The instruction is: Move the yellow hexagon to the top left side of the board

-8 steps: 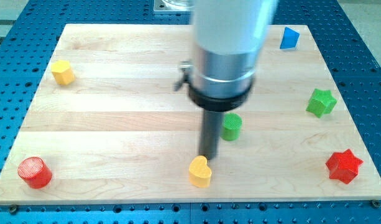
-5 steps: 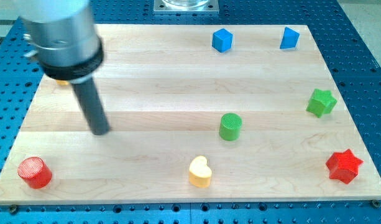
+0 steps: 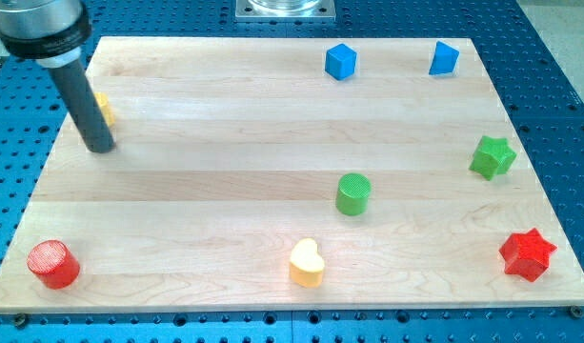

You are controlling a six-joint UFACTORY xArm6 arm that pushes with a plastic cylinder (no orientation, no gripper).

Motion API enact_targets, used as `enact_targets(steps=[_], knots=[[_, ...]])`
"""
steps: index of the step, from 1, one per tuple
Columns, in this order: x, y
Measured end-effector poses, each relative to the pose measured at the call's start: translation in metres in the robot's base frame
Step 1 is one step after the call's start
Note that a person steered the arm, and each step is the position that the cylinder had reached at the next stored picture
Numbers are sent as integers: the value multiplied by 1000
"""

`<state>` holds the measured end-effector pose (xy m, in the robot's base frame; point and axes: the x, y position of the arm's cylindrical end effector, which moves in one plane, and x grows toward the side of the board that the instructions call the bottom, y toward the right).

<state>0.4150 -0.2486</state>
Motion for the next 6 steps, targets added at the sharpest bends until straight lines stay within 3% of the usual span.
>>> enact_targets(steps=[2, 3, 4, 6], knots=[[-20, -4], [-83, -4], [-111, -4], [-124, -12]])
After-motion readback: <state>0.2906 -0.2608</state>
